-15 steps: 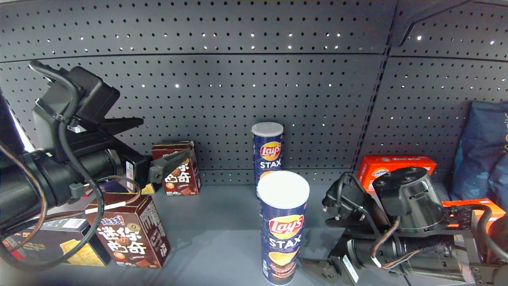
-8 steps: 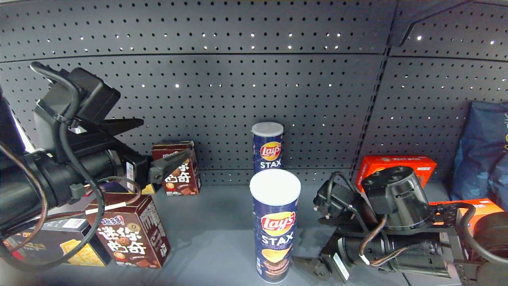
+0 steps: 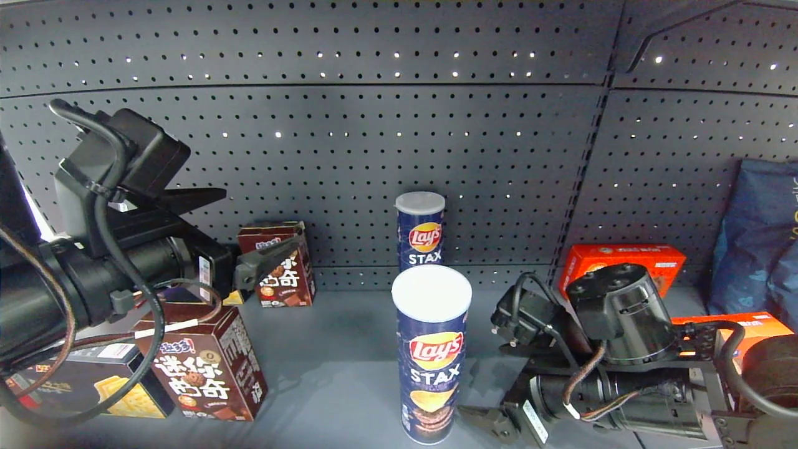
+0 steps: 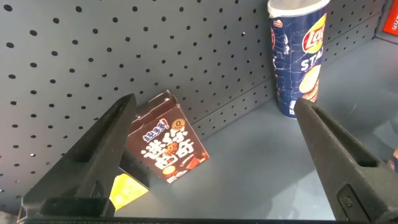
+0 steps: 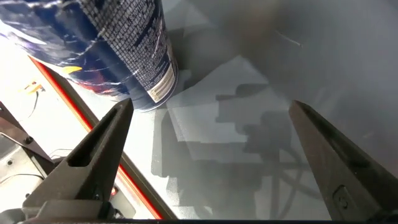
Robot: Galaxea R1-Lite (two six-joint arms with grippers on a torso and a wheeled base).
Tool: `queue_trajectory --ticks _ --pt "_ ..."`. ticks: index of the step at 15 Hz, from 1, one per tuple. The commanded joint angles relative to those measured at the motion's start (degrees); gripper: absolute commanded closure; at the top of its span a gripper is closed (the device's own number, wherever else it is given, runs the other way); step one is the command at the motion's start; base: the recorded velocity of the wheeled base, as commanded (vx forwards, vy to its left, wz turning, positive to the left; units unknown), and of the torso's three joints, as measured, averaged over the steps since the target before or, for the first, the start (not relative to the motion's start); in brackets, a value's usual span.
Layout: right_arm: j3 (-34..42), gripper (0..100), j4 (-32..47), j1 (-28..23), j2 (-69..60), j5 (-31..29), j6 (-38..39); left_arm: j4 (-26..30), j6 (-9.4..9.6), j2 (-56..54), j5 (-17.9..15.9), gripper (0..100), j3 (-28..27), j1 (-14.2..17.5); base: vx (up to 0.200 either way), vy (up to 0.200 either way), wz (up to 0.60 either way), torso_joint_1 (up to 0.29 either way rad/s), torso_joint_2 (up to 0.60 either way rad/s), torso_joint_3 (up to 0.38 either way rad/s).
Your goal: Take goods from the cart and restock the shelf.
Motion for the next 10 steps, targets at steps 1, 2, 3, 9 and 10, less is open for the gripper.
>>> queue_trajectory --ticks 1,2,3,9,10 --pt "0.0 0 0.0 0.0 -0.4 0.0 0.0 0.0 -0.01 -0.1 0.0 0 0.1 0.0 0.000 0.000 0.00 0.000 0.00 0.000" --pt "0.3 0 0.0 -0.1 -1.0 -0.1 0.1 0.0 -0.01 -0.2 0.0 0 0.4 0.0 0.000 0.000 0.00 0.000 0.00 0.000" --pt "0.5 0 0.0 -0.3 -1.7 -0.1 0.1 -0.1 -0.01 -0.2 0.0 0 0.6 0.0 0.000 0.000 0.00 0.000 0.00 0.000" --pt "2.5 0 0.0 -4.9 -14.4 -3.7 3.4 -1.4 -0.01 -1.1 0.1 0 0.6 0.2 0.000 0.000 0.00 0.000 0.00 0.000" --pt "2.6 0 0.1 -9.7 -19.0 -3.7 3.4 -1.4 -0.01 -3.2 0.1 0 0.7 0.5 0.000 0.000 0.00 0.000 0.00 0.000"
